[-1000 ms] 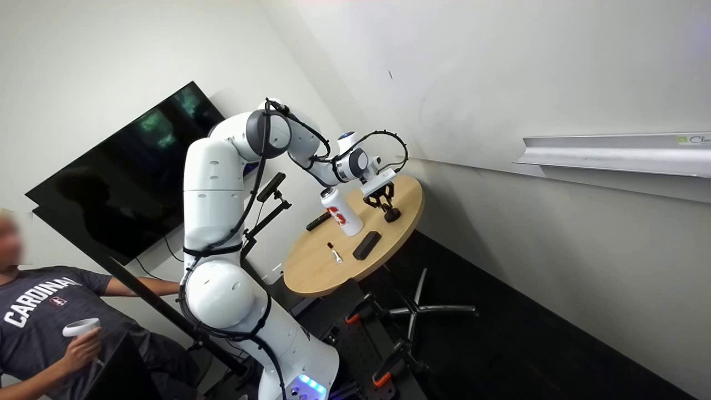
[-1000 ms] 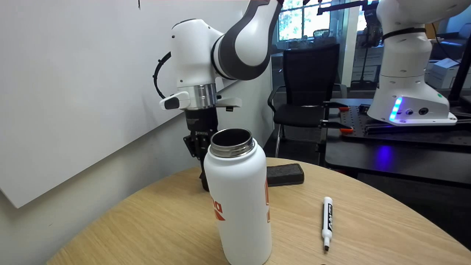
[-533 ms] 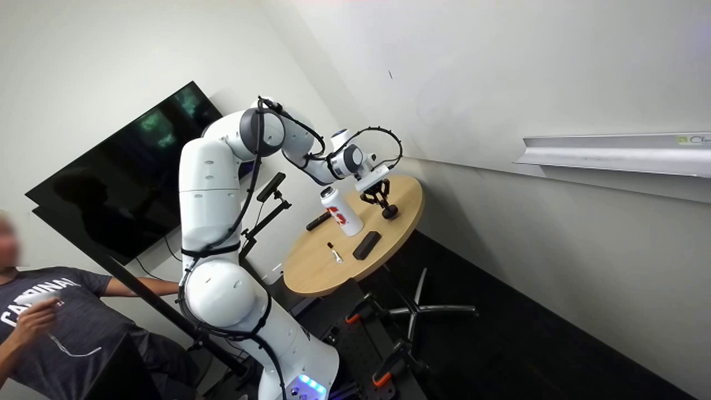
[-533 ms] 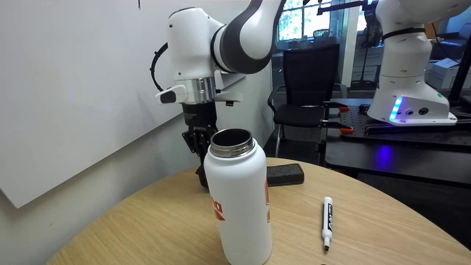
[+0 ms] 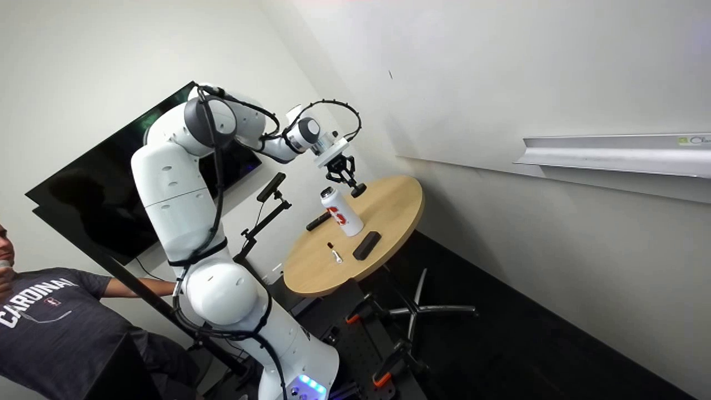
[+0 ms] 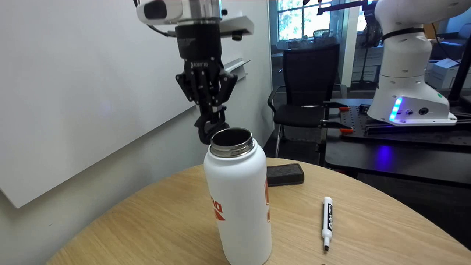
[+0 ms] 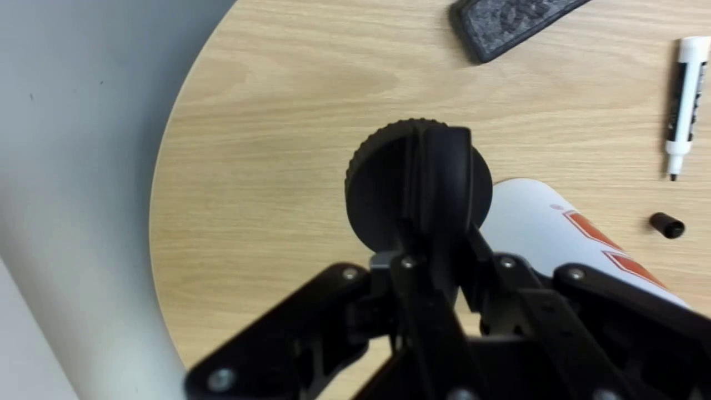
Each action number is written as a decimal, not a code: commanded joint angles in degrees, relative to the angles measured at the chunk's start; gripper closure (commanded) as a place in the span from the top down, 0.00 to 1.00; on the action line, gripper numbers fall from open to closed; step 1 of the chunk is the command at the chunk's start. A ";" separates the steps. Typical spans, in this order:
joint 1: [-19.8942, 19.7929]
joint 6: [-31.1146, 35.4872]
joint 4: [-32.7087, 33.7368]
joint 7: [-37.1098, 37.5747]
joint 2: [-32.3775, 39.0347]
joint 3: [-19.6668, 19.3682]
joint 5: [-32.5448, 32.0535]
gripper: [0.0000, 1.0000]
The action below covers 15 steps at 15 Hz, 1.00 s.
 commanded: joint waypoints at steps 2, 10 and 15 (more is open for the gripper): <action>-0.08 -5.29 -2.84 -3.11 -9.99 2.98 3.43 0.05; 1.81 -6.93 -1.23 -13.36 -13.54 7.02 13.58 0.05; 2.92 -5.83 -1.10 -13.20 -12.15 7.64 13.25 0.20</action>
